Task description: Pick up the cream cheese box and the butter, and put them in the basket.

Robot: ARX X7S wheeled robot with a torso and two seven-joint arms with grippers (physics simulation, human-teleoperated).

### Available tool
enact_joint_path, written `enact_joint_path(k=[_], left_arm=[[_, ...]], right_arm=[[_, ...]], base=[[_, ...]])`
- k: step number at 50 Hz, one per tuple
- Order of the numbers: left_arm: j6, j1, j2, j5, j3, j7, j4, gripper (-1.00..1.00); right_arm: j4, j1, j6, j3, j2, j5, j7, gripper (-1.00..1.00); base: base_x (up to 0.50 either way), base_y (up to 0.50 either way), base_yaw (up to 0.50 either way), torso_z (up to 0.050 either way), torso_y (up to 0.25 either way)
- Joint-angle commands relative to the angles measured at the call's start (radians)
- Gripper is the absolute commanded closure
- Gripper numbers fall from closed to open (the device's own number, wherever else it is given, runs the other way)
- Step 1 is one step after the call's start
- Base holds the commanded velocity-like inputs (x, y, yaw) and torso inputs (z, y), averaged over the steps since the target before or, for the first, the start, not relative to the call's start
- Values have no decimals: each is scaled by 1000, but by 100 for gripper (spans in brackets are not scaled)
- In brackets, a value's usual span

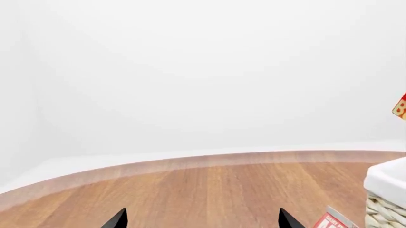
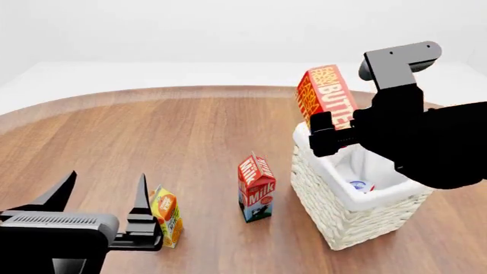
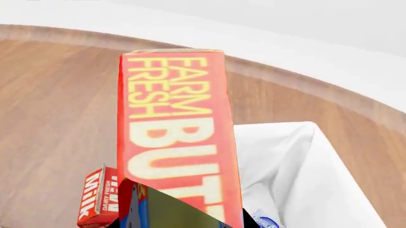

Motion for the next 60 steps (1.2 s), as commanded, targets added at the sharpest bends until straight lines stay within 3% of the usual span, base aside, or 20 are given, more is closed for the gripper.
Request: enact_joint_path(k=[1, 4, 6, 14, 17, 25, 27, 33, 35, 41, 42, 47, 48, 53, 55, 59, 60], left_arm=[[12, 9, 2, 15, 7, 6, -7, -100], [18, 7, 9, 25, 12, 15, -21, -100], [-42, -57, -17, -73, -8, -34, 24, -100], [7, -6, -1, 2, 10, 0, -6, -100], [-52, -72, -32, -105, -13, -58, 44, -100], [16, -2, -5, 8, 15, -1, -9, -100], [-40, -65, -31, -89, -5, -49, 33, -100], [26, -1, -1, 20, 24, 6, -23, -100], [-32, -62, -28, -74, 5, -45, 25, -100], [44, 10, 2, 41, 35, 15, -37, -100], [-13, -45, -28, -52, 13, -36, 16, -100], [30, -3, -11, 16, 32, -5, -17, -100], [-15, -51, -33, -60, 15, -44, 20, -100], [41, 4, -12, 25, 37, -2, -22, -100], [-8, -51, -32, -54, 21, -40, 13, -100], [48, 4, -12, 29, 42, 2, -29, -100], [18, -27, -25, -18, 31, -21, -5, -100]], right_arm=[[87, 29, -5, 6, 6, -100, -24, 100], [109, 29, -8, 1, 6, -113, -23, 100], [125, 28, -11, -3, 6, -126, -25, 100], [172, 18, -22, -23, 3, -175, -40, 100], [197, 17, -24, -28, 0, -183, -44, 100], [278, 27, -33, -47, -18, -223, -58, 100], [298, 26, -37, -55, -23, -237, -65, 100], [361, 20, -50, -72, -35, -271, -92, 100], [371, 19, -52, -75, -38, -275, -97, 100], [412, 12, -60, -89, -47, -297, -112, 100], [417, 12, -60, -91, -49, -300, -116, 100], [443, -1, -67, -103, -54, -315, -127, 100], [449, -3, -68, -104, -55, -316, -128, 100], [463, -4, -70, -111, -59, -323, -132, 100], [470, -7, -72, -114, -61, -327, -134, 100], [479, -8, -72, -117, -64, -330, -136, 100], [486, -8, -73, -122, -66, -336, -142, 100]], base=[[0, 0, 0, 0, 0], [0, 0, 0, 0, 0], [0, 0, 0, 0, 5], [0, 0, 0, 0, 1], [0, 0, 0, 0, 0], [0, 0, 0, 1, 1], [0, 0, 0, 0, 5], [0, 0, 0, 0, 0], [0, 0, 0, 0, 5], [0, 0, 0, 0, 0], [0, 0, 0, 0, 10], [0, 0, 0, 2, 0], [0, 0, 0, 0, 0], [0, 0, 0, 0, 2], [0, 0, 0, 0, 0], [0, 0, 0, 0, 2], [0, 0, 0, 0, 0]])
